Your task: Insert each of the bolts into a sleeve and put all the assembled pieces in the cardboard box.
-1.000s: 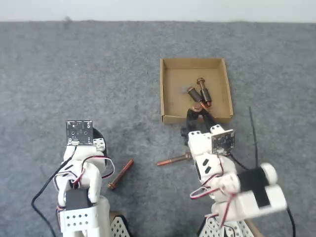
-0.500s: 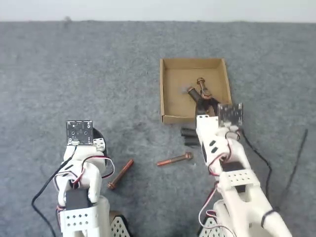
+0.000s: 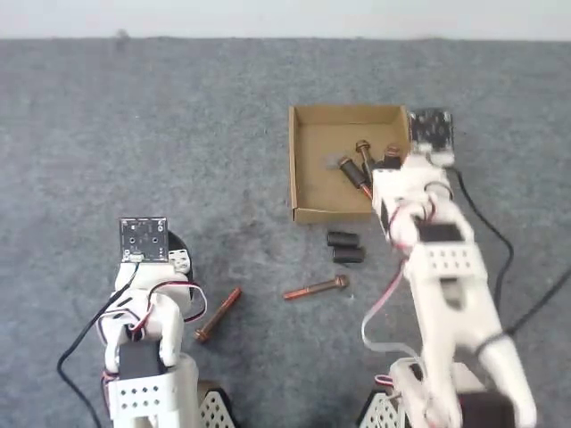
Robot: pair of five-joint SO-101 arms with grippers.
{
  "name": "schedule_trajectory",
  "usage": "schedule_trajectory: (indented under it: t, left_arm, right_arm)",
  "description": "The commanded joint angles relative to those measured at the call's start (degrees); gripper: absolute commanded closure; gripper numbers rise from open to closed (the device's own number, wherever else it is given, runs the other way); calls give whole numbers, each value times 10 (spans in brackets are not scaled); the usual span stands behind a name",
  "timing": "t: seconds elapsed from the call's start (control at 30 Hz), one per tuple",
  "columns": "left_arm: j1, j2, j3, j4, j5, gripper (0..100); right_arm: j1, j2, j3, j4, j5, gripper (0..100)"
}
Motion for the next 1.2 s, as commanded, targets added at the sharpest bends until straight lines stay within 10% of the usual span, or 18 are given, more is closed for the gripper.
schedule_trajectory:
  t: [0.0,0.53,0.77,1.17]
  left_arm:
    - [2,6,-7,-7,2,974]
    - [2,6,-7,-7,2,974]
    - [2,6,-7,-7,2,974]
    - [2,6,-7,-5,2,974]
  right_arm:
    - [15,81,-172,91,17,993]
    - [31,430,-641,369,18,986]
    - [22,477,-677,400,17,801]
    - [44,372,-674,531,12,995]
